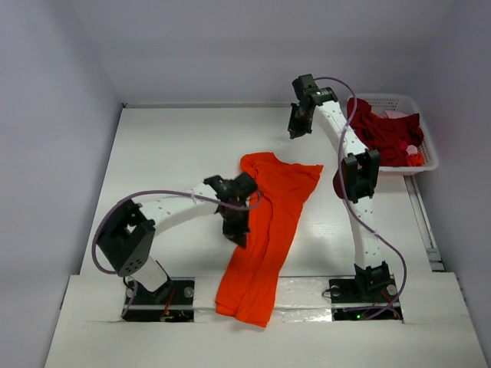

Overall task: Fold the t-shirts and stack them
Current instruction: Rotate the tshirt 90 degrees

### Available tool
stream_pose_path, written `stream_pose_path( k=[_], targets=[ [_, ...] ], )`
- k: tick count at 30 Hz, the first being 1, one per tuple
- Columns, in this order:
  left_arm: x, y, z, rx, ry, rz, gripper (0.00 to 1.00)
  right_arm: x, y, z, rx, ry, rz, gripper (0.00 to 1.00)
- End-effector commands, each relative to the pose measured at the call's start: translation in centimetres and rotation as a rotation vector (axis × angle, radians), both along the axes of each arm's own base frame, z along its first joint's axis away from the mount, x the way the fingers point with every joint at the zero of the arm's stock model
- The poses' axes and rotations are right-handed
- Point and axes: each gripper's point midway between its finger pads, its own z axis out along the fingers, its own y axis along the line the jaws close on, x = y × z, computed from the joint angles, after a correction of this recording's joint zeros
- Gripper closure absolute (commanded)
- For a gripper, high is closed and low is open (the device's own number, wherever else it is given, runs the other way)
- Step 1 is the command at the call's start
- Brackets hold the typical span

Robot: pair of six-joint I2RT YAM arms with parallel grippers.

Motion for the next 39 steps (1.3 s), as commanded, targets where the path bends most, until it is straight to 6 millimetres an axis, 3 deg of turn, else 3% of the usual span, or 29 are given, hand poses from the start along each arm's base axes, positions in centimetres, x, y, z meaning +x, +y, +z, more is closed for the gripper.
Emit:
stream_pose_path(
  k=[1, 4, 5, 7, 10, 11, 12, 13, 14, 15, 16, 17, 18, 20, 21, 23, 30, 36, 39],
  targets=[
    [5.8, 3.4, 5.3, 0.072, -0.213, 0.085, 1.00, 0.3, 0.2, 5.7, 0.019, -0.130, 0.017, 1.00],
    [9.4, 4.3, 7.4, 0.080, -0.333, 0.103, 1.00, 0.0, 0.2, 5.8, 0.024, -0.124, 0.017, 1.00],
    [11.9, 4.7, 8.1, 0.065, -0.395, 0.145, 1.00, -0.3, 0.1, 5.8, 0.026, -0.117, 0.018, 1.00],
    [14.3, 4.7, 7.7, 0.046, -0.435, 0.140, 1.00, -0.7, 0.2, 6.2, 0.036, -0.124, 0.020, 1.00],
    [19.1, 2.6, 7.4, -0.027, -0.532, 0.152, 1.00, -1.8, -0.4, 7.6, 0.036, -0.168, 0.027, 1.00],
    [21.3, 1.1, 8.6, -0.081, -0.603, 0.143, 1.00, -2.6, -0.7, 9.5, 0.042, -0.205, 0.025, 1.00],
    [22.6, 0.4, 7.5, -0.072, -0.600, 0.134, 1.00, -3.4, -1.1, 8.5, 0.025, -0.178, 0.025, 1.00],
    [23.7, -0.3, 7.5, -0.080, -0.617, 0.130, 1.00, -3.8, -1.7, 8.8, 0.007, -0.182, 0.016, 1.00],
    [25.7, -1.6, 9.2, -0.124, -0.678, 0.124, 1.00, -4.3, -1.9, 9.0, 0.004, -0.186, 0.014, 1.00],
    [26.8, -2.5, 8.1, -0.122, -0.673, 0.114, 1.00, -5.4, -2.3, 9.4, 0.001, -0.187, 0.016, 1.00],
    [27.7, -3.2, 8.3, -0.141, -0.687, 0.105, 1.00, -5.7, -2.5, 9.6, 0.001, -0.193, 0.013, 1.00],
    [29.1, -4.6, 10.1, -0.197, -0.732, 0.094, 1.00, -6.2, -2.6, 9.8, 0.003, -0.194, 0.014, 1.00],
    [30.1, -5.0, 9.0, -0.194, -0.717, 0.091, 1.00, -7.1, -2.9, 9.8, 0.000, -0.187, 0.014, 1.00],
    [31.7, -6.1, 10.2, -0.220, -0.750, 0.081, 1.00, -7.7, -3.0, 9.7, 0.006, -0.185, 0.016, 1.00],
    [32.1, -6.3, 8.8, -0.200, -0.734, 0.066, 1.00, -8.0, -3.1, 9.7, 0.002, -0.183, 0.012, 1.00],
    [32.7, -6.6, 8.3, -0.195, -0.737, 0.054, 1.00, -8.4, -3.4, 9.2, -0.007, -0.178, 0.010, 1.00],
    [33.8, -5.1, 2.8, -0.172, -0.692, 0.064, 1.00, -8.5, -3.1, 7.8, 0.008, -0.152, 0.010, 1.00],
    [33.7, -5.9, -0.8, -0.205, -0.650, 0.072, 1.00, -8.4, -3.2, 7.8, -0.006, -0.150, 0.018, 1.00],
    [33.7, -6.5, -1.7, -0.224, -0.629, 0.065, 1.00, -8.4, -3.3, 7.9, -0.014, -0.151, 0.019, 1.00]
  ],
)
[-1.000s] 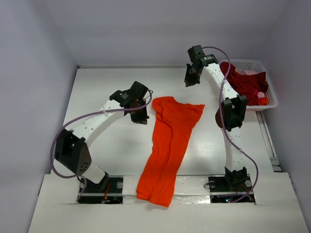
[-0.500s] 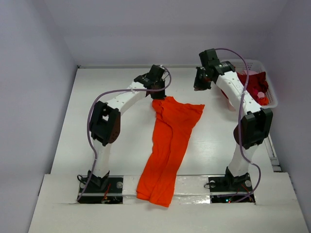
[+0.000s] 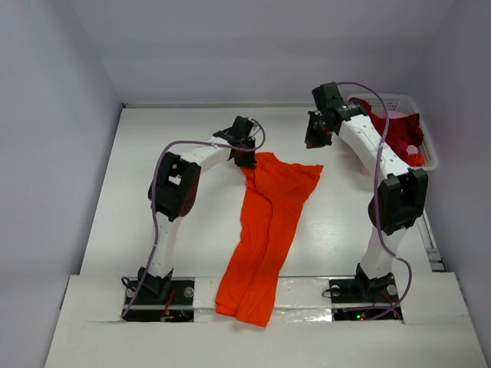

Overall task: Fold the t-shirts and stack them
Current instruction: Rotate the tshirt 90 degrees

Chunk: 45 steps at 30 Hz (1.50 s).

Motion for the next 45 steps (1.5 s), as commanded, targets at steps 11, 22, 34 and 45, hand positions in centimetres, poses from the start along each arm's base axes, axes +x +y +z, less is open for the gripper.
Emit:
stream_pose_path(
  k=[11, 22, 34, 45],
  targets=[
    [1.2, -1.1, -3.0, -0.032, 0.056, -0.005, 1.00, 1.0, 0.6, 1.1, 0.016, -0.060, 0.015, 1.00],
    [3.2, 2.7, -5.5, -0.050, 0.127, 0.139, 1.00, 0.4, 1.2, 2.4, 0.040, -0.079, 0.030, 1.00],
    [8.1, 6.7, -5.0, -0.101, 0.134, 0.264, 1.00, -0.4, 0.9, 0.2, 0.023, -0.045, 0.034, 1.00],
    [9.7, 11.3, -5.4, -0.141, 0.150, 0.386, 1.00, -0.2, 1.6, -0.1, 0.035, -0.042, 0.049, 1.00]
  ],
)
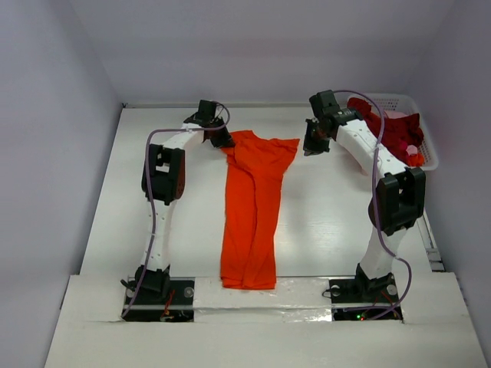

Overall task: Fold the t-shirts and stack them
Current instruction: Rotate the tshirt 90 degrees

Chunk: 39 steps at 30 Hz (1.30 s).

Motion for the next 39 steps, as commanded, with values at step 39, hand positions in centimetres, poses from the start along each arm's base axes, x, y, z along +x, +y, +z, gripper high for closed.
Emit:
stream_pose_path(
  k=[39],
  targets=[
    [2.5, 5.7, 3.9, -0.014, -0.007, 0.141, 0.94, 1.2, 2.1, 2.3, 0.059, -0.093, 0.068, 1.00]
  ],
)
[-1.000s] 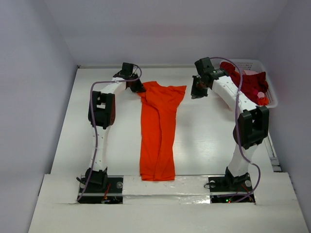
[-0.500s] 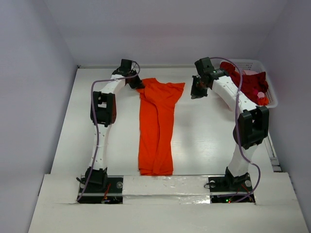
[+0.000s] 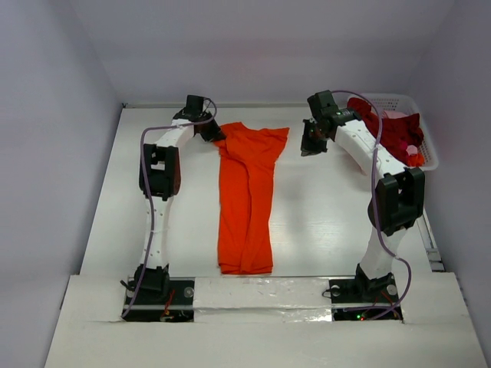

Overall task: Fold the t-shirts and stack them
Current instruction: Rotate the tshirt 90 degrees

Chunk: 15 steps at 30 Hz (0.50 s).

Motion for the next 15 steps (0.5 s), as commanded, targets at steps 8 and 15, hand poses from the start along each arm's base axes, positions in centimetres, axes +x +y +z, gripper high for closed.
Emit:
stream_pose_path(
  k=[8, 15],
  targets=[
    [-4.6, 7.0, 14.8, 0.166, -0.242, 0.105, 0.43, 1.2, 0.9, 5.0, 0.044, -0.169, 0.061, 1.00],
    [-5.7, 10.2, 18.3, 0.179, -0.288, 0.132, 0.01, 0.3, 2.0, 6.0, 0.093, -0.179, 0.105, 1.00]
  ],
)
